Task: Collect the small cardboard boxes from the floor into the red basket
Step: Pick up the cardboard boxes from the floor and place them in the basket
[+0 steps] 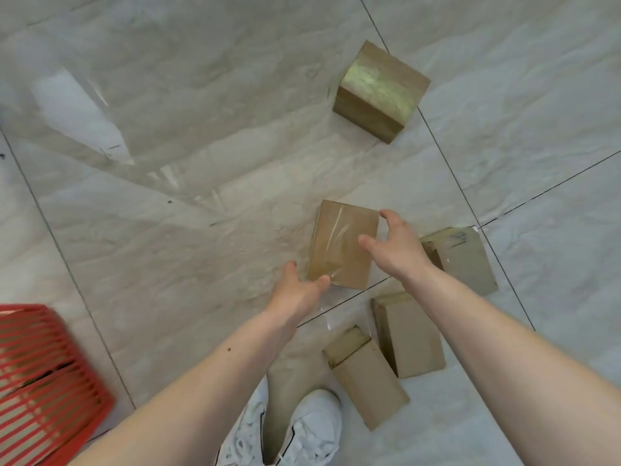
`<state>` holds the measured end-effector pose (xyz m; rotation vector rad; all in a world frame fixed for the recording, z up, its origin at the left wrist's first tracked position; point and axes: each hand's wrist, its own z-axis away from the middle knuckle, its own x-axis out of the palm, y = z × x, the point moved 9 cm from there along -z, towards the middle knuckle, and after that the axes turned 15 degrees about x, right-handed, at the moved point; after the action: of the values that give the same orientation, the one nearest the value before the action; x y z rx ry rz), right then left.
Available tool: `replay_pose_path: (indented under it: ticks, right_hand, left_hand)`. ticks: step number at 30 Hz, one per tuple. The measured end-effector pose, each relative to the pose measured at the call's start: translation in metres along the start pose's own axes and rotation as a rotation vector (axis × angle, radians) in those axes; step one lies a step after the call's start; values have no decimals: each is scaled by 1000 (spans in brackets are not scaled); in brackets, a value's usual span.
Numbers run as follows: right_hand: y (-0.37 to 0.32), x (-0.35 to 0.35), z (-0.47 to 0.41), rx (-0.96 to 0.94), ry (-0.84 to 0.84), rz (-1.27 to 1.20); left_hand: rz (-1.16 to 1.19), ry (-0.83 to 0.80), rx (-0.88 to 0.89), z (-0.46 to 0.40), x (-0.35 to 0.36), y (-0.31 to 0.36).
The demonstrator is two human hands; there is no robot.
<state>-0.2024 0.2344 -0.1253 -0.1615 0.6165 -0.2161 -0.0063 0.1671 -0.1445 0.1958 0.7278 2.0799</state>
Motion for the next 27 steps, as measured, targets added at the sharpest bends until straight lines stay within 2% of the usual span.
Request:
replay_pose_path:
  ticks: [5, 10, 16, 27]
  right_hand:
    - [5, 19, -47, 41, -23, -28]
    - [4, 24, -46, 102, -77, -143]
    - [-20, -15, 13, 83, -53, -210]
    - [-107, -117, 172, -20, -15, -282]
  left_hand:
    - [64, -42, 0, -39, 20, -13]
    - [131, -1, 47, -46, 17, -2]
    - [101, 125, 175, 6, -18, 46]
    - [179, 258, 333, 145, -93, 185]
